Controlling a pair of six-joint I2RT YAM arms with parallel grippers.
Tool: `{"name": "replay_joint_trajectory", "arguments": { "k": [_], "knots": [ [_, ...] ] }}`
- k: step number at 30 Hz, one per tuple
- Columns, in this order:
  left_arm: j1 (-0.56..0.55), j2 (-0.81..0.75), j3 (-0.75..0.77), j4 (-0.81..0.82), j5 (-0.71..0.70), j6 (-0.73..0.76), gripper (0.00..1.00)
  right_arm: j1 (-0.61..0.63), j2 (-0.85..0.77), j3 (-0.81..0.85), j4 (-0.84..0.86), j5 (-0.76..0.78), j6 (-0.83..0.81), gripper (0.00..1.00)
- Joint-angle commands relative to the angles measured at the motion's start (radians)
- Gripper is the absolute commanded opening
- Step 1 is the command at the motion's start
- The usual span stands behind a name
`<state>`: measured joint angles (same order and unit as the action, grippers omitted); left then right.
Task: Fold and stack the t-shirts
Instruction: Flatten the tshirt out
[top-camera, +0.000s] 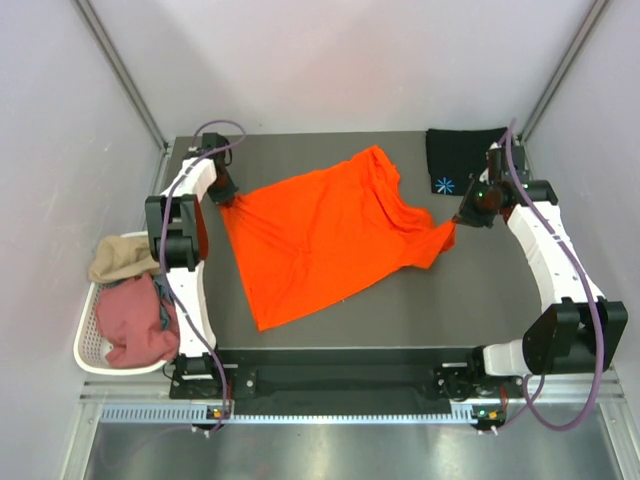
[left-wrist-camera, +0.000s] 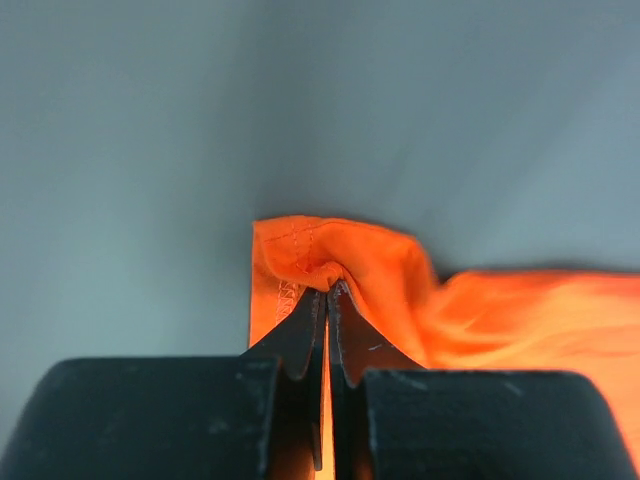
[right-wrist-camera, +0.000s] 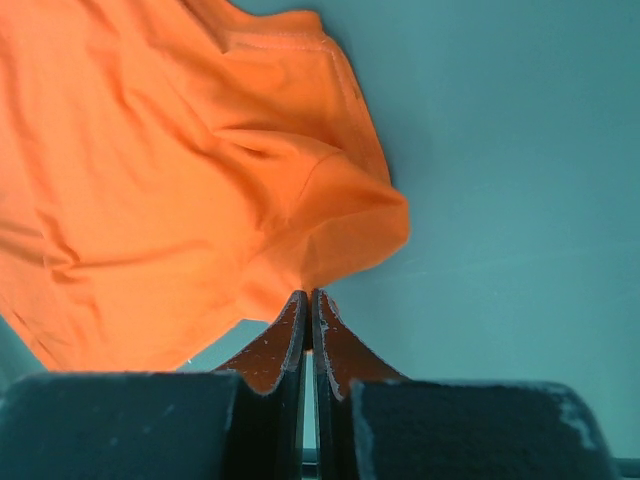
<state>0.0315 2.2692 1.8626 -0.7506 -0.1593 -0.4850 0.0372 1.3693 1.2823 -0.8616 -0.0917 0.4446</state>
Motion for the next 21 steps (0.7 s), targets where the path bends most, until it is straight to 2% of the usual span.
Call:
{"name": "replay_joint_trajectory", "arguments": {
  "k": [1,3,6,9,10,11,13,14,17,19,20,21],
  "knots": [
    [-0.011,0.055,0.133,0.098,0.044,0.055,0.0,0.007,-0.012,-0.014,0.012,-0.019,-0.009,0.0],
    [-0.022,0.067,0.188,0.169,0.119,0.088,0.0,0.009,-0.018,-0.021,0.013,-0.026,-0.006,0.0],
    [-0.059,0.107,0.295,0.191,0.133,0.108,0.0,0.01,-0.018,-0.024,0.009,-0.043,0.002,0.0],
    [-0.059,0.098,0.319,0.145,0.031,0.071,0.0,0.013,-0.018,-0.026,0.015,-0.055,0.006,0.0],
    [-0.059,0.092,0.345,0.111,-0.003,0.057,0.07,0.013,-0.016,-0.026,0.015,-0.059,0.006,0.0],
    [-0.059,0.086,0.359,0.076,-0.041,0.048,0.36,0.015,-0.016,-0.026,0.016,-0.063,0.008,0.0],
    [-0.061,0.058,0.391,-0.042,-0.118,0.036,0.54,0.023,-0.019,-0.029,0.026,-0.065,0.011,0.0],
    [-0.062,0.038,0.386,-0.073,-0.138,0.031,0.56,0.023,-0.021,-0.032,0.029,-0.066,0.009,0.0],
    [-0.067,-0.104,0.258,-0.148,-0.187,-0.006,0.57,0.03,-0.027,-0.043,0.039,-0.066,0.006,0.0],
    [-0.076,-0.246,0.095,-0.168,-0.194,-0.058,0.56,0.033,-0.032,-0.05,0.045,-0.065,0.002,0.0],
    [-0.079,-0.293,0.04,-0.179,-0.189,-0.079,0.53,0.035,-0.032,-0.052,0.047,-0.063,0.002,0.0],
    [-0.085,-0.389,-0.071,-0.205,-0.186,-0.134,0.45,0.038,-0.032,-0.054,0.047,-0.062,-0.003,0.0]
  ]
}}
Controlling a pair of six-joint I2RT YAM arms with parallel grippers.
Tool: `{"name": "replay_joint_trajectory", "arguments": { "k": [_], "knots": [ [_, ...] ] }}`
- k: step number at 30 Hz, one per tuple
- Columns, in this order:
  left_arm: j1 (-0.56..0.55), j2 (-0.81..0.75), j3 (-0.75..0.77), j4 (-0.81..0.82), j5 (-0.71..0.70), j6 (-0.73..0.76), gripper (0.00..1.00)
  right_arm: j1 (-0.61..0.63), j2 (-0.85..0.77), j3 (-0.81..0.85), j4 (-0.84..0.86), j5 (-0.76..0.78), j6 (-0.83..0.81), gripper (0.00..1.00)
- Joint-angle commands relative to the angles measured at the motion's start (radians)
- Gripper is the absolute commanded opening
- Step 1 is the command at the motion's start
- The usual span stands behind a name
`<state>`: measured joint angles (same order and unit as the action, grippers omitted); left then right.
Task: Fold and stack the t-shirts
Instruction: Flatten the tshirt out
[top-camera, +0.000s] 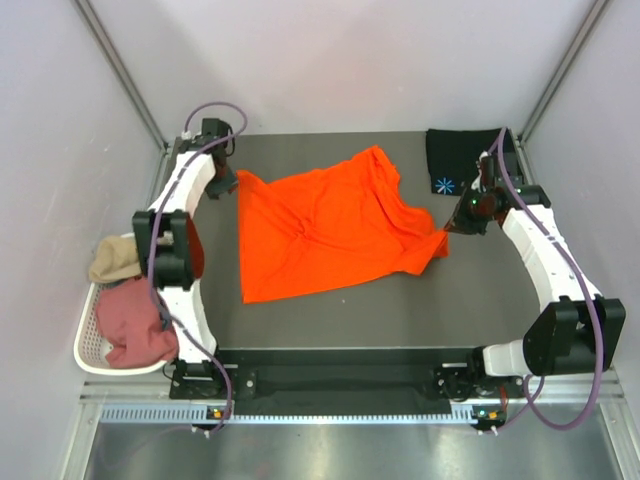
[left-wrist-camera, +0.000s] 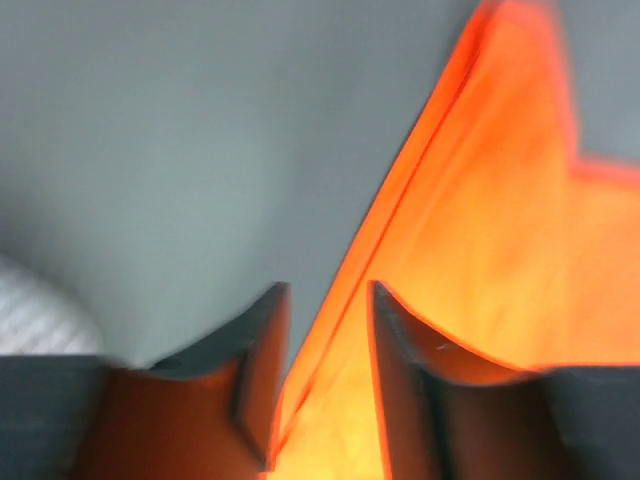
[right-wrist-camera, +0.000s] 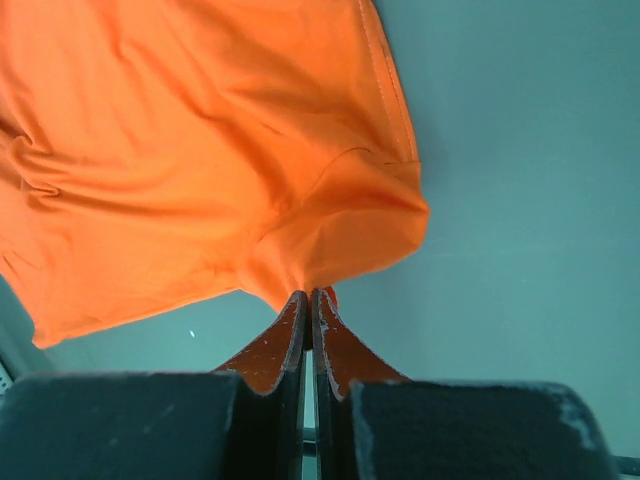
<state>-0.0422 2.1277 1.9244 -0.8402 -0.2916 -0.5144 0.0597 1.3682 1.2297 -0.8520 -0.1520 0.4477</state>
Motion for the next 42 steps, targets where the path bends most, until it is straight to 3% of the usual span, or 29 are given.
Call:
{"name": "replay_joint_trajectory", "arguments": {
  "k": [1,5,8,12,17,24,32,42],
  "knots": [
    [-0.016,-0.297,-0.193,-0.115,-0.006,-0.131,0.39,0.019,-0.029,-0.002,0.039,-0.001,-0.007,0.0],
    [-0.071,-0.524,-0.477,-0.114,0.057,-0.222,0.37,0.046,-0.024,-0.001,0.044,-0.006,-0.007,0.0],
    [-0.131,-0.702,-0.718,-0.117,0.089,-0.373,0.4,0.064,-0.023,-0.002,0.045,0.003,-0.012,0.0],
    [-0.22,-0.931,-0.935,-0.117,0.121,-0.681,0.41,0.072,-0.02,-0.003,0.044,0.005,-0.014,0.0],
    [-0.232,-1.097,-1.168,-0.085,0.115,-0.877,0.42,0.094,-0.014,0.002,0.044,0.003,-0.015,0.0],
    [-0.231,-1.103,-1.282,-0.005,0.14,-1.015,0.51,0.112,-0.011,0.024,0.03,0.008,-0.021,0.0],
    [-0.231,-0.965,-1.245,0.035,0.097,-1.009,0.54,0.115,-0.029,0.005,0.033,0.022,-0.026,0.0],
    [-0.231,-0.905,-1.269,0.089,0.082,-1.01,0.52,0.115,-0.032,0.004,0.031,0.029,-0.032,0.0]
  ]
}}
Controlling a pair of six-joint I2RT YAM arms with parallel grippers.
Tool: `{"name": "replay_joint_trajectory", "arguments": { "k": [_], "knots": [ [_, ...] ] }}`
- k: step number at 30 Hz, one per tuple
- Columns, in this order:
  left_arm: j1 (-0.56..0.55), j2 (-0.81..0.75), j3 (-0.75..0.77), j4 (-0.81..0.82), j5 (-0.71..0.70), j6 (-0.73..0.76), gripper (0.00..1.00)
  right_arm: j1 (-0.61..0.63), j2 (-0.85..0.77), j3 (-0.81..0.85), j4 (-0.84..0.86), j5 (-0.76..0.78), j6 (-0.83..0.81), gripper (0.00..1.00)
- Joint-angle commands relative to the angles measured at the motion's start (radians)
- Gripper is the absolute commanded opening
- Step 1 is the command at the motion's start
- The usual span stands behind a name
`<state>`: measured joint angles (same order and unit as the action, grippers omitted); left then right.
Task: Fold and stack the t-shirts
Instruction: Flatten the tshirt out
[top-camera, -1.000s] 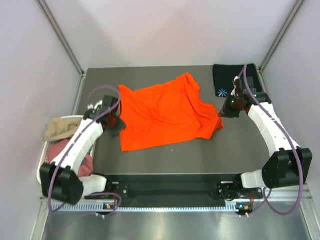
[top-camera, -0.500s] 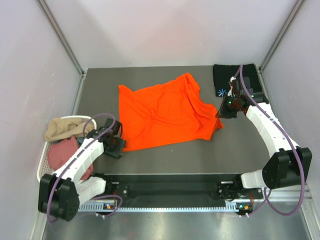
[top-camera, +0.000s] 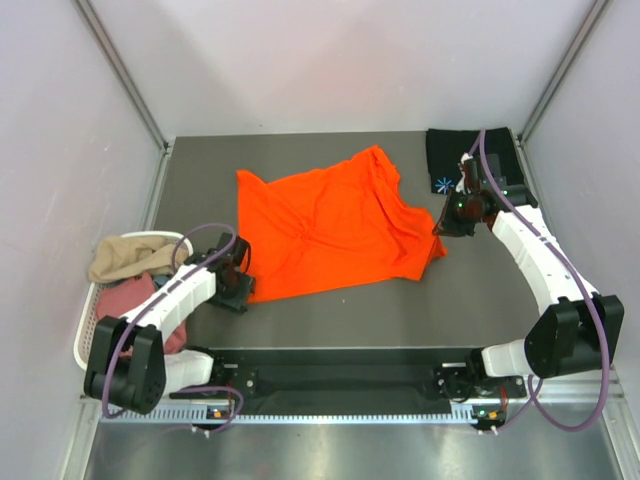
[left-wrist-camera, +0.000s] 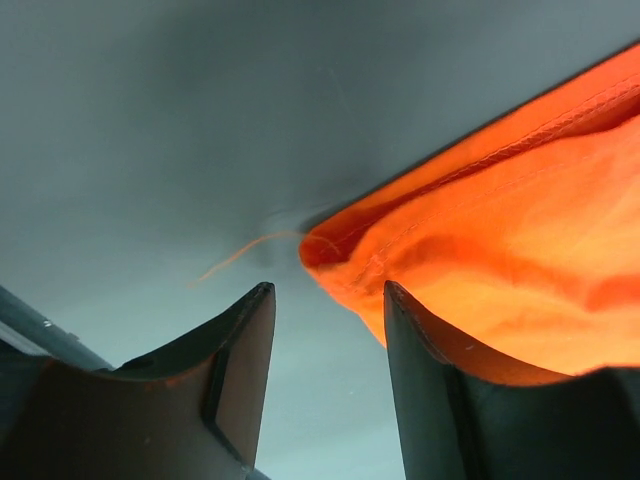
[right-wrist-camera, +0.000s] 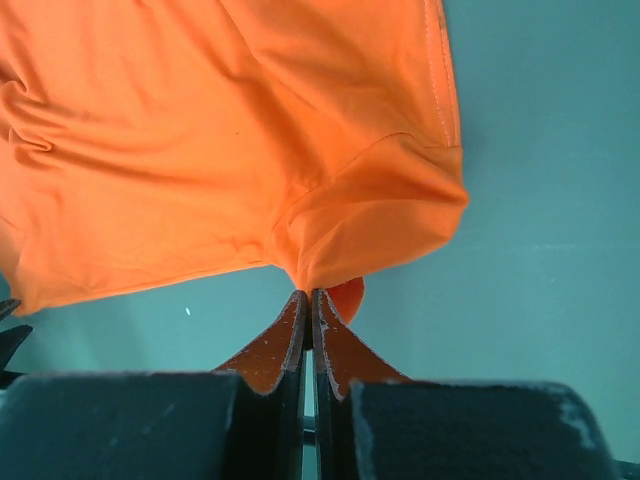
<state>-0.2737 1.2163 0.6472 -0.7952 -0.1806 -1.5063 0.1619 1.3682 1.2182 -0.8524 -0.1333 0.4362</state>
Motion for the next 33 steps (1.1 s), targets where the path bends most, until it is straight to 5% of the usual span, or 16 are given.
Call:
{"name": "replay_joint_trajectory", "arguments": {
  "k": [1,10,14,17,23,33],
  "knots": [
    [0.001,0.014,0.009,0.045,-0.033,-0.019,0.51,0.013,-0.032,0.015,0.033,0.011,-0.019,0.0],
    [0.005,0.055,-0.003,0.077,-0.042,0.009,0.4,0.013,-0.024,0.023,0.032,0.017,-0.021,0.0],
    [0.007,0.065,-0.004,0.093,-0.037,0.04,0.23,0.013,-0.024,0.023,0.03,0.02,-0.019,0.0],
    [0.007,0.066,0.02,0.079,-0.051,0.086,0.0,0.014,-0.02,0.044,0.023,0.038,-0.017,0.0],
    [0.007,0.043,0.161,0.016,-0.1,0.263,0.0,0.013,-0.009,0.102,0.016,0.064,-0.001,0.0],
    [0.007,0.089,0.616,-0.166,-0.24,0.581,0.0,-0.013,0.048,0.309,-0.007,0.104,0.027,0.0]
  ]
}}
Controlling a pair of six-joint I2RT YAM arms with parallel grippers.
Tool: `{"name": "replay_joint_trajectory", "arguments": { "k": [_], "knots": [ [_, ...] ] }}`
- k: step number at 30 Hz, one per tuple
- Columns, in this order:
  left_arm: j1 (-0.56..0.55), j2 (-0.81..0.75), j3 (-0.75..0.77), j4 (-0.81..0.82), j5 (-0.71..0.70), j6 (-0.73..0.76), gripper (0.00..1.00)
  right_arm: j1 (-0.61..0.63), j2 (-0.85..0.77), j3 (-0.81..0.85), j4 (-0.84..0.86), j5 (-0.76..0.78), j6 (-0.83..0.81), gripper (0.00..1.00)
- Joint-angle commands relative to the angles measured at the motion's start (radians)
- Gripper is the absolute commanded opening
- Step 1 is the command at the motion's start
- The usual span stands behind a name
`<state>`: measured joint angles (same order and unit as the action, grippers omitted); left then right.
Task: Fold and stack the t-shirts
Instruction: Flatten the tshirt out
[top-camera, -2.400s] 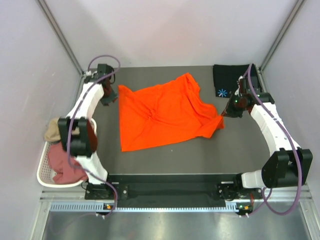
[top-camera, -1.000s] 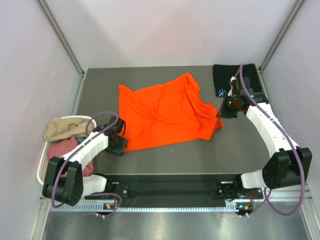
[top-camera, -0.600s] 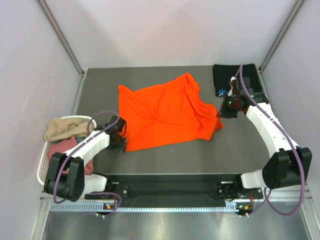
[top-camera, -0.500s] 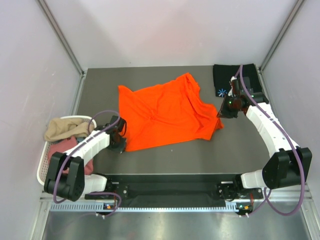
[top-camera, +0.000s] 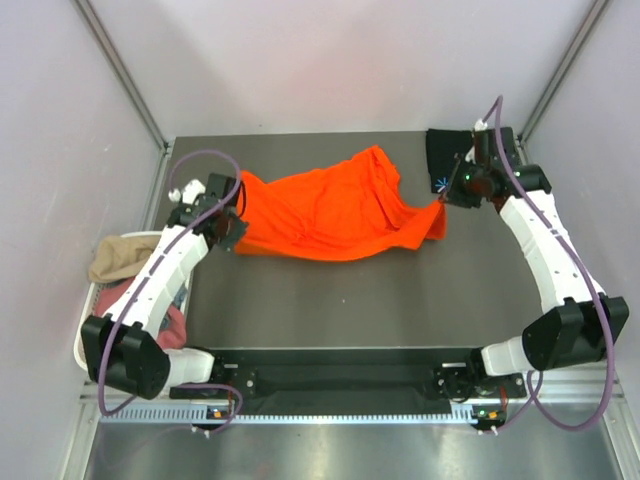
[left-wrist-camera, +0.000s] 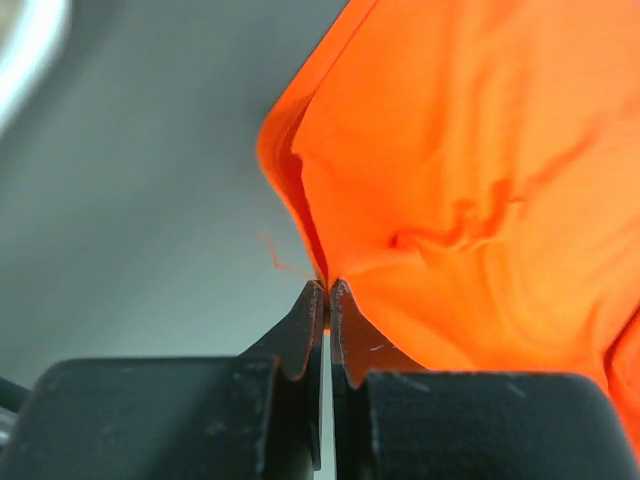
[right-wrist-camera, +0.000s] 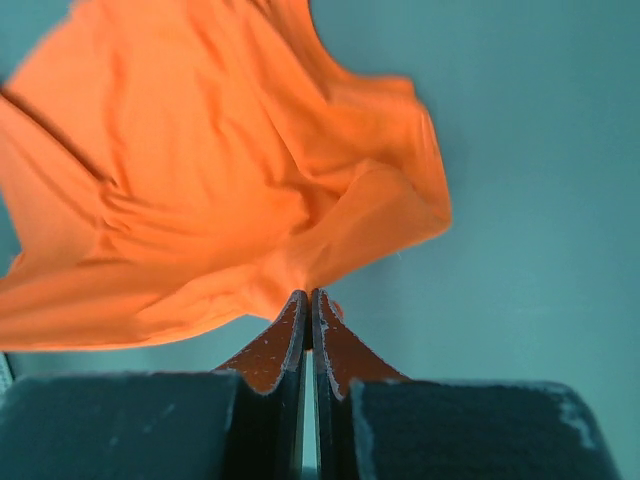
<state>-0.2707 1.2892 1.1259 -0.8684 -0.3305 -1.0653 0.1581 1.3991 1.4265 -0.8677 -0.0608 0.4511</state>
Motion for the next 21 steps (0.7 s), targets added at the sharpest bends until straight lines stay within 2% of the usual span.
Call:
{"name": "replay_joint_trajectory", "arguments": {
  "k": [1,8,11,13,16,21],
  "knots": [
    [0.004,0.028,0.175,-0.119,-0.132,0.166,0.0,-0.02,0.024,0.123,0.001,0.038,0.014,0.0],
    [0.005,0.038,0.5,-0.13,-0.35,0.468,0.0,-0.091,0.112,0.42,-0.051,0.041,0.021,0.0],
    [0.007,0.041,0.632,-0.103,-0.38,0.568,0.0,-0.114,0.155,0.58,-0.08,0.036,0.026,0.0],
    [0.007,0.038,0.701,-0.075,-0.351,0.619,0.0,-0.117,0.166,0.668,-0.086,0.02,0.029,0.0],
    [0.007,0.018,0.764,-0.061,-0.326,0.628,0.0,-0.115,0.146,0.693,-0.013,-0.045,0.032,0.0],
    [0.007,-0.01,0.833,0.003,-0.256,0.634,0.0,-0.114,0.041,0.612,0.157,-0.129,0.009,0.0]
  ]
}}
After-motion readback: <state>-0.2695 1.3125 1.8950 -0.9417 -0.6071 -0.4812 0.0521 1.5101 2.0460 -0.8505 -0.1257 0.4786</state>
